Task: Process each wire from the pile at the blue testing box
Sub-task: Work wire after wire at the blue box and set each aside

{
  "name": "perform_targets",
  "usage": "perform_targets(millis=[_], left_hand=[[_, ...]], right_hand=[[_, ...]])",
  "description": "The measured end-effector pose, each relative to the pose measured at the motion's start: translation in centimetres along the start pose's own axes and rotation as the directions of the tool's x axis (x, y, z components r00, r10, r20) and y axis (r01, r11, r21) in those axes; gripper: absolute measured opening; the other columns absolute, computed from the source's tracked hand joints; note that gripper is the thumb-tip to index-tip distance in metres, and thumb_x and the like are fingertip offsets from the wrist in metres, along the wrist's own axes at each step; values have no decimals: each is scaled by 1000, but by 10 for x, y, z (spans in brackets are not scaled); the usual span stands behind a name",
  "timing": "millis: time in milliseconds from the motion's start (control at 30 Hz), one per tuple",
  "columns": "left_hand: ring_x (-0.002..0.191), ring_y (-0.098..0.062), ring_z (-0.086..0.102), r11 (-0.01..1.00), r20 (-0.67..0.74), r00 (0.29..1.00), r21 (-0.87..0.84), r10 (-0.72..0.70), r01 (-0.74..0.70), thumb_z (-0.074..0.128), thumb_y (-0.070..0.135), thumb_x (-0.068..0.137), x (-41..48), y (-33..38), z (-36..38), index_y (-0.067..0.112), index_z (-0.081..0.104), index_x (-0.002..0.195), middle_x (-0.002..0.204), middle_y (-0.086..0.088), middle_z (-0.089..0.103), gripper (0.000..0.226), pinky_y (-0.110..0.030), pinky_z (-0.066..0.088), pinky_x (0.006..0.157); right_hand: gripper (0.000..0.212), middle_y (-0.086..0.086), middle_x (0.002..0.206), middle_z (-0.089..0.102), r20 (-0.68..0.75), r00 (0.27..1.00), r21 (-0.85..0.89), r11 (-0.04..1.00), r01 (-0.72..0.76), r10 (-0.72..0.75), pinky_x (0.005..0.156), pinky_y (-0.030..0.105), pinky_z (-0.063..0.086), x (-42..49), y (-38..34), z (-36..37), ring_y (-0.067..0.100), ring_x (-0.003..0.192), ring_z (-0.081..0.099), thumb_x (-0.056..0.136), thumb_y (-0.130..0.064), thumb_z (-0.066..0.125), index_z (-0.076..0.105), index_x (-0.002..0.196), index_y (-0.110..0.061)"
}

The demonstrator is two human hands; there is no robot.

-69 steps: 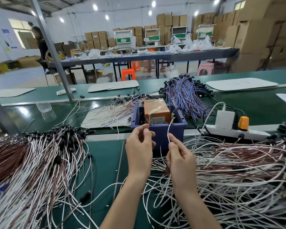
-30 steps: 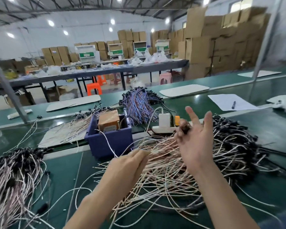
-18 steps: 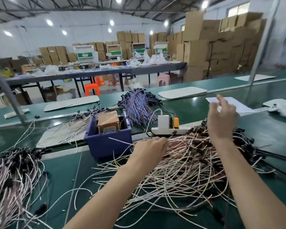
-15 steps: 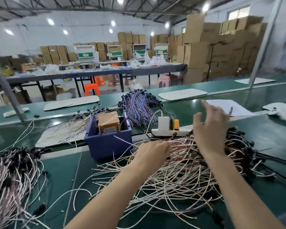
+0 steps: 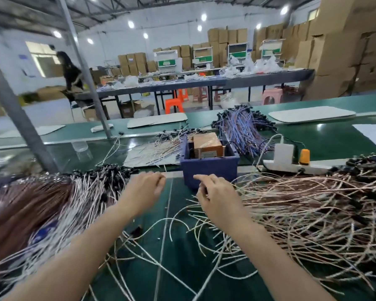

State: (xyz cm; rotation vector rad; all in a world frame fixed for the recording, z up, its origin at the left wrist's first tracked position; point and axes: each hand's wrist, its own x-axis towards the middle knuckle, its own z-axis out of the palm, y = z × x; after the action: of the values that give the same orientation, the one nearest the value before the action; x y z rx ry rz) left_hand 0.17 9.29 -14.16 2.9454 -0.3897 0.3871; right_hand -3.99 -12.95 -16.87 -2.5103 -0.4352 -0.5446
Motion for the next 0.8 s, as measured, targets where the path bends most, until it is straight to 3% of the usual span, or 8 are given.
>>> perform_targets(millis=[67,133,233,467,533,600,700,800], left_hand=[[79,-19,66,987,62,985,26,-161,160,39,33,107,-6,-40,-2,15,63,108,95,-4,70,30,-34,58,76],[76,-19,68,961,151,950,87,-273,262,38,32,107,-10,-70,0,15,61,104,92,-3,70,29,-34,59,71],[81,-18,66,927,188,912,175,-363,333,38,35,108,-12,-96,10,13,59,99,89,-1,65,31,-30,52,69],[96,-31,63,878,46,903,260,-428,403,32,50,105,0,-85,25,12,65,96,101,-11,70,51,-38,48,79],[99,-31,64,868,80,892,282,-445,408,32,61,101,3,-75,29,13,66,91,98,-9,69,60,-38,49,81],[94,-29,64,871,155,879,291,-451,395,39,59,99,5,-67,32,14,62,83,91,-7,68,53,-36,50,79],[79,-27,65,890,221,862,101,-456,444,48,39,100,6,-56,26,9,57,73,78,-8,65,41,-33,54,73],[58,-19,54,858,119,898,-264,-424,441,49,32,103,11,-39,-6,5,59,81,70,-4,59,36,-31,49,59]], right_hand=[[39,-2,130,58,259,961,-19,995,-94,96,97,39,46,2,-3,22,23,116,55,104,-33,42,50,142,-28],[38,-5,134,54,365,921,-111,989,-99,133,104,39,39,-3,0,41,22,124,49,105,-37,40,52,140,-33],[33,-11,129,52,292,949,-129,988,-87,122,106,38,31,-10,6,53,18,125,43,104,-36,39,55,133,-39],[31,-16,125,59,254,961,-7,993,-114,112,107,35,33,-11,11,50,11,122,46,103,-33,42,62,126,-39],[30,-18,125,60,236,965,13,993,-117,111,106,33,32,-12,10,50,10,121,47,103,-32,43,63,125,-39],[30,-19,125,61,221,969,27,993,-115,106,104,32,32,-12,10,52,9,120,49,102,-32,44,63,123,-39],[29,-20,122,63,194,975,79,988,-129,112,104,32,35,-12,10,52,8,118,51,103,-28,45,65,122,-38],[27,-15,114,66,50,990,196,970,-142,135,104,31,39,-13,6,44,9,115,51,103,-23,50,68,121,-32]])
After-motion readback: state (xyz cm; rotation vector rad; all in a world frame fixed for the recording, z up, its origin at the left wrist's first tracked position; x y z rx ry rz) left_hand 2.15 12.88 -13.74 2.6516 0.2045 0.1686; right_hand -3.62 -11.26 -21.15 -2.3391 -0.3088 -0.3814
